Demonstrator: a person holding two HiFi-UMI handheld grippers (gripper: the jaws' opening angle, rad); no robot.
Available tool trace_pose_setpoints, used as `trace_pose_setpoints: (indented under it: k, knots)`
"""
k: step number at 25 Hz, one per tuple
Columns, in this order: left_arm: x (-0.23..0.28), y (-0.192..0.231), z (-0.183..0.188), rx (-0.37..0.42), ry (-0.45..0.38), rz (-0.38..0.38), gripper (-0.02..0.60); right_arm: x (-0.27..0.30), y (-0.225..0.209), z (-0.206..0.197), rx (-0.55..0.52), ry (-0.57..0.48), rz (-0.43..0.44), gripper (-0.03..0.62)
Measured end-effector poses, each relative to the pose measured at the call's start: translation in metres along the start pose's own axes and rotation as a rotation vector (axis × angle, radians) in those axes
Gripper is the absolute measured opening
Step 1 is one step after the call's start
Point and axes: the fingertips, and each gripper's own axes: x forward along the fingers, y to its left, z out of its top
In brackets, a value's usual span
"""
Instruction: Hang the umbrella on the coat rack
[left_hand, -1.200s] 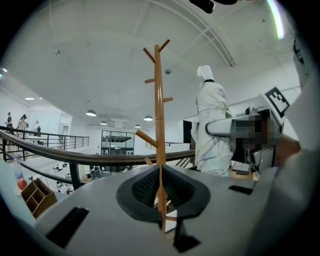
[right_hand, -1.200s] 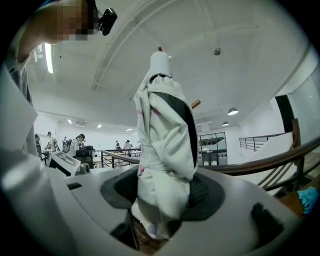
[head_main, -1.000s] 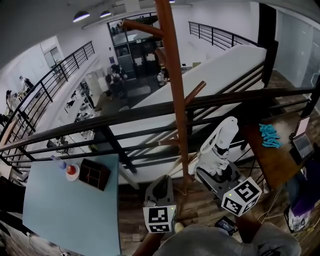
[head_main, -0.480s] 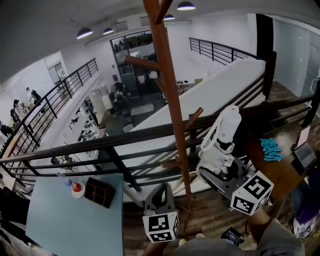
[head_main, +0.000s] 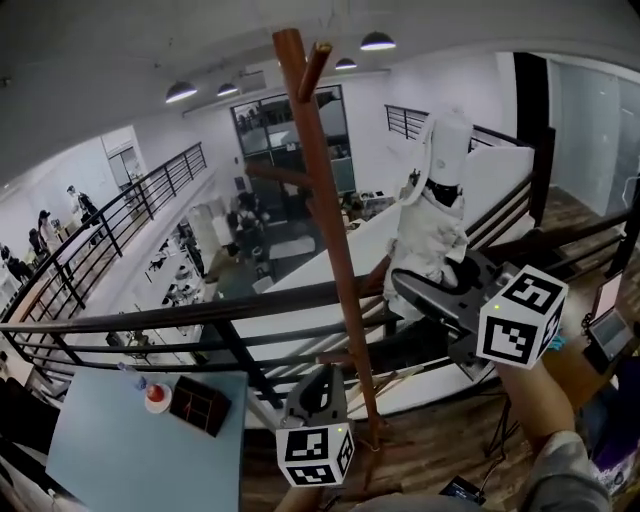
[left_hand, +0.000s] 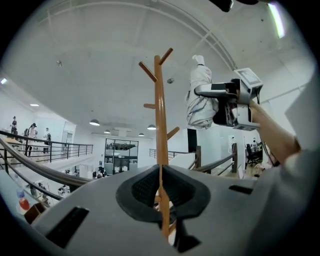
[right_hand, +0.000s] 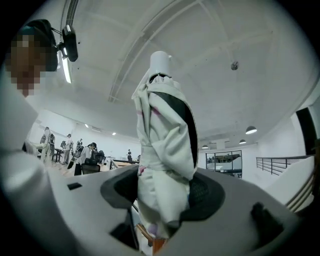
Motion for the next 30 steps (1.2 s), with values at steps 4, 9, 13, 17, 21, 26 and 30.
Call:
trace_pose_setpoints:
  k: [4,9,13,17,21,26,30]
  knots:
    - [0.003,0.0,0.029,-0.037,-0.037,-0.004,0.028,0.012,-0.013,0.037,-0.009,-0.02,0.014,0.238]
    - [0.008,0.002,0.045,-0.018,-0.067,0.016,0.028,0.037,-0.012,0.074,-0.057,-0.009,0.057,0.238]
    - [0.01,0.001,0.052,-0.025,-0.084,0.019,0.028,0.054,-0.008,0.099,-0.127,0.005,0.06,0.238]
    - [0.012,0.001,0.052,-0.026,-0.091,0.018,0.028,0.07,-0.011,0.112,-0.121,0.015,0.067,0.238]
    - [0.014,0.005,0.05,-0.034,-0.093,0.024,0.028,0.081,-0.015,0.116,-0.105,0.033,0.075,0.238]
    - [0.02,0.003,0.046,-0.043,-0.092,0.022,0.028,0.087,-0.024,0.103,-0.082,0.065,0.08,0.238]
    - [0.023,0.002,0.038,-0.048,-0.079,0.024,0.028,0.085,-0.026,0.082,-0.073,0.098,0.088,0.238]
